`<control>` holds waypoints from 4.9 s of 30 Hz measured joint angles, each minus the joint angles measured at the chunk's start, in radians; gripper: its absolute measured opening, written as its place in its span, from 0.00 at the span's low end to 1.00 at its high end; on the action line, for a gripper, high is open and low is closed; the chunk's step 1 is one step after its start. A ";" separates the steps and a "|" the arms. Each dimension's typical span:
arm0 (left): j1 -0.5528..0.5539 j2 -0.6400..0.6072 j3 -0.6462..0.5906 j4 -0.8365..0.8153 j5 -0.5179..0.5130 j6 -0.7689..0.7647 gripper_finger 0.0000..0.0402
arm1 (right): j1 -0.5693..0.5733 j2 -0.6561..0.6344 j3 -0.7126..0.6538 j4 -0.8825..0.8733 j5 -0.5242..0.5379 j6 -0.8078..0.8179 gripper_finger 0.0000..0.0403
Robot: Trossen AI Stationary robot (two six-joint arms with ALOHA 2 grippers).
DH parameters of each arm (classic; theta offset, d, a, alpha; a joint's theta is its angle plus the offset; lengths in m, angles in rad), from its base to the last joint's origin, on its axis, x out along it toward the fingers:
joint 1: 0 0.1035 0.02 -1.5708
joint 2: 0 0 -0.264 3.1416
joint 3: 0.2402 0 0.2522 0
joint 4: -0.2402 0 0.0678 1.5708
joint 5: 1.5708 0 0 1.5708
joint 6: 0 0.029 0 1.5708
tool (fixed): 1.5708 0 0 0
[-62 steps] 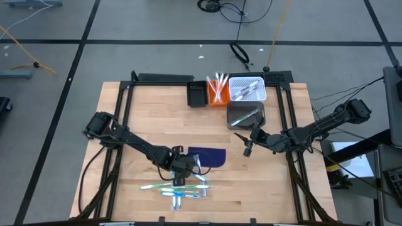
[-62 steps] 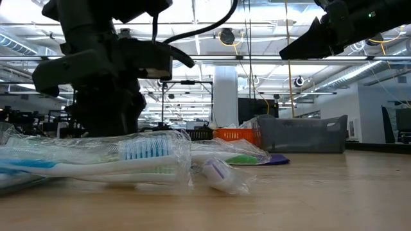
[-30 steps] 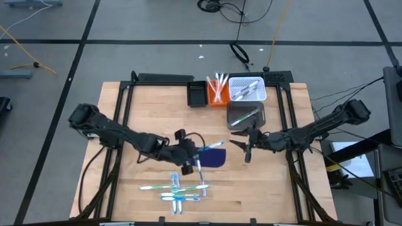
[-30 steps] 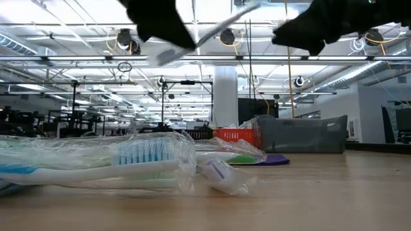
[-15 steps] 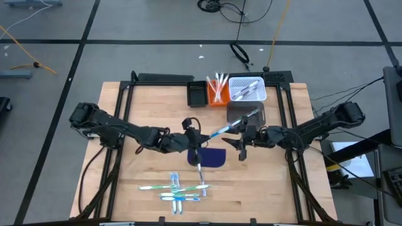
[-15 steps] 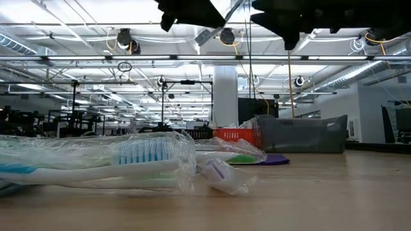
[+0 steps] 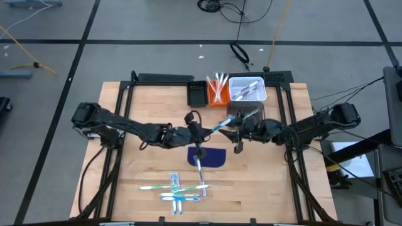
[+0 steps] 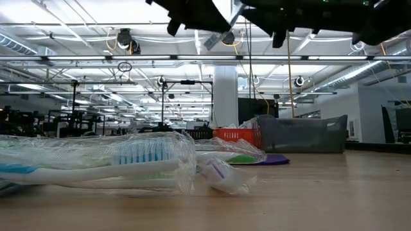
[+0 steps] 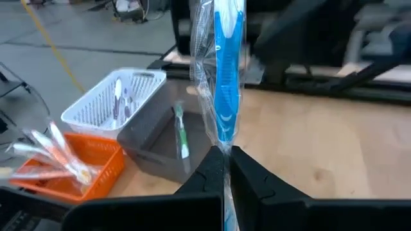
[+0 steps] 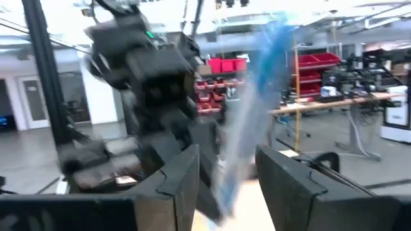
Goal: Pick & Place Toothbrushes
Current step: Put the blue toothbrush into the black bin, then put the purple toothbrush into the white bin
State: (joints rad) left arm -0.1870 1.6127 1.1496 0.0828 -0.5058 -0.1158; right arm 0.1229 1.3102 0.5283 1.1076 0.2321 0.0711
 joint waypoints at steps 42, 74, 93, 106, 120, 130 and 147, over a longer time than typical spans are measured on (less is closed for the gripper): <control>-0.122 -0.144 0.000 -0.388 -0.122 -0.036 0.29 | -0.447 0.194 0.291 -0.356 -0.186 0.054 0.05; -0.119 -0.144 0.000 -0.431 -0.123 -0.057 0.29 | -0.693 0.686 0.726 -0.524 -0.447 0.226 0.05; -0.113 -0.143 0.000 -0.431 -0.123 -0.070 0.29 | -0.679 0.686 0.725 -0.575 -0.361 0.164 0.34; -0.113 -0.143 0.000 -0.431 -0.123 -0.065 0.29 | -0.714 0.686 0.724 -0.585 -0.286 0.150 0.47; -0.081 -0.143 0.000 -0.431 -0.123 -0.071 0.29 | -0.704 0.703 0.724 -0.655 -0.266 0.134 0.46; -0.082 -0.143 0.000 -0.441 -0.122 -0.071 0.29 | -0.684 0.753 0.724 -0.635 -0.288 0.149 0.45; -0.082 -0.143 -0.001 -0.624 -0.128 -0.169 0.29 | -0.623 0.707 0.722 -0.679 -0.475 0.151 0.45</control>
State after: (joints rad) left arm -0.2687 1.4696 1.1488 -0.5408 -0.6333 -0.2848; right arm -0.4996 2.0173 1.2504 0.4286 -0.2428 0.2218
